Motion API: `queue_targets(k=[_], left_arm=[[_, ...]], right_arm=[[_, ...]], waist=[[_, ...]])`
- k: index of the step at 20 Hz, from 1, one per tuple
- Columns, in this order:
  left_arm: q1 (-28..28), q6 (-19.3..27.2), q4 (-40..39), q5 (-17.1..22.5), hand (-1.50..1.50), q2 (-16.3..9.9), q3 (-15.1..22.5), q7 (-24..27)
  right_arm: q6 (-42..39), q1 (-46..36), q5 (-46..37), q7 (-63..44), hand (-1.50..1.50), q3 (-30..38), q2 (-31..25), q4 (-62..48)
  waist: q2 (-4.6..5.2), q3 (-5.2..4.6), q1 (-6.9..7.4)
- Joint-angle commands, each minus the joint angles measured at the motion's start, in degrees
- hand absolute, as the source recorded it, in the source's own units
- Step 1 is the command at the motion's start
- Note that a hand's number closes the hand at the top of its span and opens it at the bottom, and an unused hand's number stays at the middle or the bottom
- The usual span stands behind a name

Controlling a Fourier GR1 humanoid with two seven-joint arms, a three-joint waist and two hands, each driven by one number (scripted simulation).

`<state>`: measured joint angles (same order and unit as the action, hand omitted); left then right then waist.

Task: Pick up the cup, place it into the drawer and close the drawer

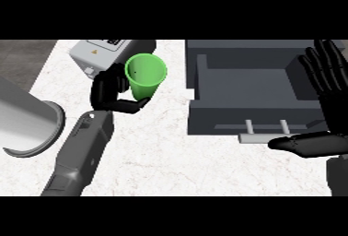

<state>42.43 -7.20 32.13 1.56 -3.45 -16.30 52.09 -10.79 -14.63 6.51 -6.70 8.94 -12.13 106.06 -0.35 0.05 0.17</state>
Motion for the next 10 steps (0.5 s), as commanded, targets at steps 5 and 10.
queue_targets(k=[5, 10], left_arm=[[10.27, 7.75, 10.53, 4.29, 1.50, 3.37, 8.73, -16.01], [14.62, 12.45, 16.18, 4.83, 1.50, 3.42, 13.17, -28.05]], right_arm=[[1.46, -3.07, -1.17, -0.17, -1.50, -0.16, 0.42, -2.01], [-0.15, -0.70, -1.52, 3.67, -1.50, 0.57, -0.18, -3.10]], waist=[[0.04, -0.02, -0.35], [0.20, -0.01, -0.29]])
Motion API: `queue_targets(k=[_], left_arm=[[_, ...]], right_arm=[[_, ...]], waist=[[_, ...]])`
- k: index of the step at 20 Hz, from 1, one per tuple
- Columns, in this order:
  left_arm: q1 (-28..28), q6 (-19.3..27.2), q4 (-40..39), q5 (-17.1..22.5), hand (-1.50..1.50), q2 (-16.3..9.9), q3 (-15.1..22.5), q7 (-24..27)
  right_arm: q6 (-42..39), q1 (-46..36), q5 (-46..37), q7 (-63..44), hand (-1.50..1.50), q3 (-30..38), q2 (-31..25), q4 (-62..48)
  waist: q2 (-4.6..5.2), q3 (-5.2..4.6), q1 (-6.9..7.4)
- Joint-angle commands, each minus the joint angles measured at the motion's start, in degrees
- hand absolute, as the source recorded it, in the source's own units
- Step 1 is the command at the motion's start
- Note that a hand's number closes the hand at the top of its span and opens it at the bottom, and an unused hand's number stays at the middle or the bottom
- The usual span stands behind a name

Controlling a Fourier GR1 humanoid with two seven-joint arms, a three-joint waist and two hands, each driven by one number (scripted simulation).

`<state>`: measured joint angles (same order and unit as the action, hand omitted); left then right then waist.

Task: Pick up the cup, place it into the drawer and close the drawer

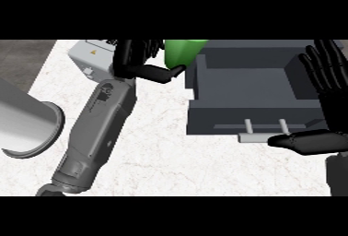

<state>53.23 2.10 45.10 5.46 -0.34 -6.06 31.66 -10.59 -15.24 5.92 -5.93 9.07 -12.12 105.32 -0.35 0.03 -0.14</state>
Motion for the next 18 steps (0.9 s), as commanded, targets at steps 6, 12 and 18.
queue_targets(k=[6, 12, 18], left_arm=[[15.17, 13.69, -3.90, 4.59, 1.50, 0.34, 8.75, -16.64], [24.46, 19.28, -18.31, 7.58, 1.50, 0.34, 12.36, -18.29], [24.05, 15.33, -25.95, 9.69, 1.50, 0.34, 18.23, -19.39]], right_arm=[[-1.16, 0.57, 0.83, 1.52, -1.50, 1.55, -1.04, -1.06], [-1.42, -3.21, 1.97, 0.61, -1.50, 0.56, -0.49, -2.57], [-2.12, -5.94, 2.25, 1.55, -1.50, 0.87, -1.30, -3.84]], waist=[[0.46, 0.01, -1.65], [1.25, 0.06, -3.93], [2.04, 0.09, -6.01]])
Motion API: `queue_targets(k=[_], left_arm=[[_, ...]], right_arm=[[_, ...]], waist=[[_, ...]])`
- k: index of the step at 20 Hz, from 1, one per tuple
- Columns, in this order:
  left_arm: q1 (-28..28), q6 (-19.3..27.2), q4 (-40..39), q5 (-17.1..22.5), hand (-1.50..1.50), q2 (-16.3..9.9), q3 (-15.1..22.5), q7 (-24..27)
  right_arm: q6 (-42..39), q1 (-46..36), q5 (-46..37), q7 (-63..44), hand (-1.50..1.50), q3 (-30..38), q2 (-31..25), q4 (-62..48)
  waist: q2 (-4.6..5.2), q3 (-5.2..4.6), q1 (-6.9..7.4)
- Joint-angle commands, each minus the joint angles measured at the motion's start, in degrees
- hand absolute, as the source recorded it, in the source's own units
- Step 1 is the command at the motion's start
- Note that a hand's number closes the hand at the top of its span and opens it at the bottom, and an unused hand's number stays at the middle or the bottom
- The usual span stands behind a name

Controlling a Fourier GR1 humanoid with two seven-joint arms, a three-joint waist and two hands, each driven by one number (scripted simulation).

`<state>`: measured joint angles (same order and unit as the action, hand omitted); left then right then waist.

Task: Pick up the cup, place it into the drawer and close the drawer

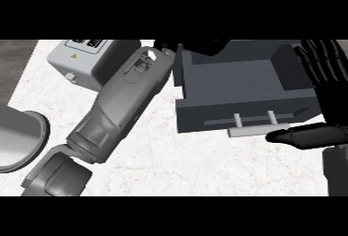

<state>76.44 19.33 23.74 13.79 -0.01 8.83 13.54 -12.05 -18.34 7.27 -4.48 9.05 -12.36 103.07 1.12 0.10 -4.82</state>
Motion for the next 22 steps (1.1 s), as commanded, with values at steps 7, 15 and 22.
queue_targets(k=[7, 15, 22], left_arm=[[-0.74, -4.93, -8.06, 2.38, 1.50, 0.01, 9.52, -2.27], [-4.26, -4.30, -3.80, 10.16, -1.50, 0.01, 9.30, 3.45], [-5.20, -5.59, 0.54, 18.15, -1.50, 0.01, 6.53, 12.18]], right_arm=[[-1.54, -2.71, 0.91, -0.04, -1.50, -1.71, 0.09, 0.13], [-6.83, -4.87, 6.01, -0.70, -1.50, -6.52, 2.41, -1.18], [-19.24, -4.25, 12.84, -2.93, 1.50, -13.54, 0.08, -1.69]], waist=[[1.39, 0.04, -5.38], [1.92, -0.04, -7.29], [1.55, -0.13, -6.51]])
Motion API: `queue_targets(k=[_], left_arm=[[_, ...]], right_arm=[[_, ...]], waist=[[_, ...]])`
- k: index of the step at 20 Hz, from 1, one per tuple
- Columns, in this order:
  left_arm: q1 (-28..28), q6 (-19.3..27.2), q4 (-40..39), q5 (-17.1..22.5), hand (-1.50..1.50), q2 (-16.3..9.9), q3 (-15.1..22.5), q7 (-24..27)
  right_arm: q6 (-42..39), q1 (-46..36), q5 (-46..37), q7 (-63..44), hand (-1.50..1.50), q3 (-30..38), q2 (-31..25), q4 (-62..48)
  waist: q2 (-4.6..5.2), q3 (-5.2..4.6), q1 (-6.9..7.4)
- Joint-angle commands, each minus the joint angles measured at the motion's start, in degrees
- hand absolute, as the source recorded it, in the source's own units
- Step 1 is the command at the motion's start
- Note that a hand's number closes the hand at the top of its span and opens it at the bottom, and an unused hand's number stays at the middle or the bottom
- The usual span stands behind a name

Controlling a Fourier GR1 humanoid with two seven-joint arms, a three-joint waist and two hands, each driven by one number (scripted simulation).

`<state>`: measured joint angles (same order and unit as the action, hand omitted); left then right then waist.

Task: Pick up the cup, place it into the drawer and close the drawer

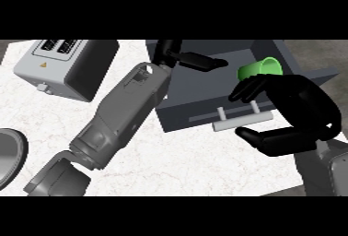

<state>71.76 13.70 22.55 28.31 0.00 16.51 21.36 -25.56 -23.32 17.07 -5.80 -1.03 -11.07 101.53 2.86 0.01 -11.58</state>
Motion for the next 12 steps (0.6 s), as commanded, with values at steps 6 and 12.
queue_targets(k=[6, 12], left_arm=[[1.77, 4.78, 1.08, 7.34, -1.50, 0.00, -1.11, 5.06], [-1.17, 3.06, 0.54, 9.69, -1.50, 0.00, -1.51, 8.33]], right_arm=[[-13.10, 2.65, -3.24, -7.71, 1.50, -9.08, -10.07, 1.26], [-8.59, 5.84, -24.48, -0.88, -1.50, -11.22, -12.67, 1.34]], waist=[[-1.54, -0.01, 3.35], [-1.83, 0.08, 7.64]])
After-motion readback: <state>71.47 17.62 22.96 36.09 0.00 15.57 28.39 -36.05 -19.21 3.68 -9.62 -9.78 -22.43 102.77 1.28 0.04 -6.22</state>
